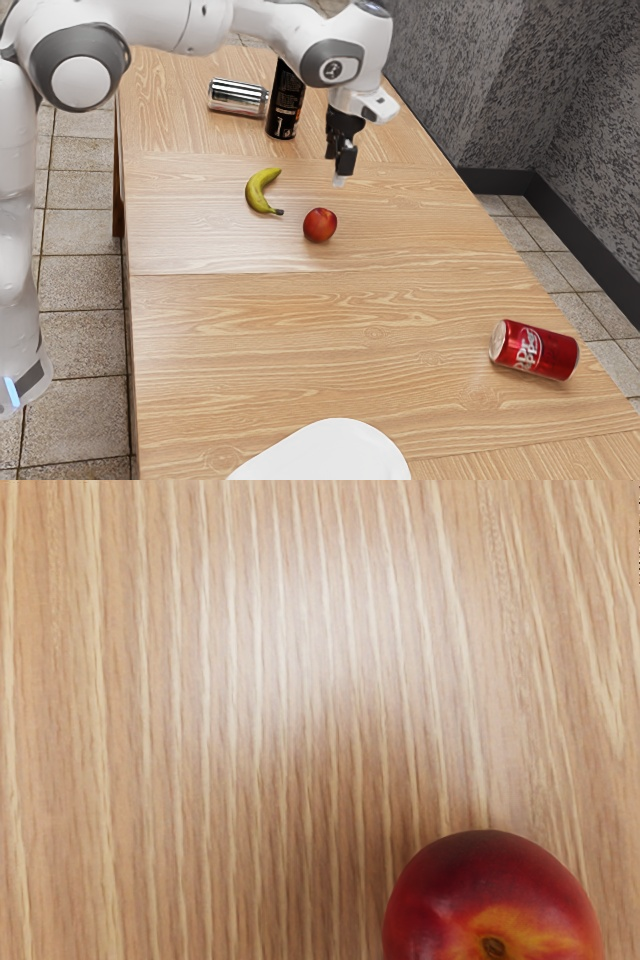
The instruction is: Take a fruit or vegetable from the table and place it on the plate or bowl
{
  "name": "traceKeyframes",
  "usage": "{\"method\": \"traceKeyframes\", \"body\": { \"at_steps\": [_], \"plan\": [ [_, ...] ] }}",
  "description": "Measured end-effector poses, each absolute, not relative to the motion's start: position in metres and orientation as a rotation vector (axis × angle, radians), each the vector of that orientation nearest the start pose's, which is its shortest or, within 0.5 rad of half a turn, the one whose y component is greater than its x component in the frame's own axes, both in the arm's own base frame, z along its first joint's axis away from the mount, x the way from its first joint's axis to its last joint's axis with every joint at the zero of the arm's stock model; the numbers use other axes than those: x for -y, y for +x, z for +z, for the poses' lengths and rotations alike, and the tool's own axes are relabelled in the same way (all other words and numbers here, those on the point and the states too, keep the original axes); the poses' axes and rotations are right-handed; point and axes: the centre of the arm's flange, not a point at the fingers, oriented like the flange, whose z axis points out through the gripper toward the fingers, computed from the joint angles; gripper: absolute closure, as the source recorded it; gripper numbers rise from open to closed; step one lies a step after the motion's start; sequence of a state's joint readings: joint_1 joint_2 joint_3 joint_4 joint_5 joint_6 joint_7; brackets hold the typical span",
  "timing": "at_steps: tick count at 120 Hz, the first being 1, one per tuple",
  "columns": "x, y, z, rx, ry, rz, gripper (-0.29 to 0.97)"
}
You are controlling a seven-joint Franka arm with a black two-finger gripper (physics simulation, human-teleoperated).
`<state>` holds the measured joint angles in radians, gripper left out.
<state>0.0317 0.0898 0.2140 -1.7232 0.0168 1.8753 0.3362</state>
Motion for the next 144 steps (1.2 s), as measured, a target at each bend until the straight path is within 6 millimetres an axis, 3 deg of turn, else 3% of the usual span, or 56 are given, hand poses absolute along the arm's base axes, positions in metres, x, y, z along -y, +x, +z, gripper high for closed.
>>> {"method": "traceKeyframes", "body": {
  "at_steps": [61, 103, 144],
  "plan": [
    [-0.118, 0.579, 0.535, -0.284, -3.082, -0.159, 0.0],
    [-0.136, 0.554, 0.508, -0.256, -3.096, -0.119, 0.0],
    [-0.157, 0.545, 0.511, -0.197, -3.094, -0.156, 0.0]
  ]
}}
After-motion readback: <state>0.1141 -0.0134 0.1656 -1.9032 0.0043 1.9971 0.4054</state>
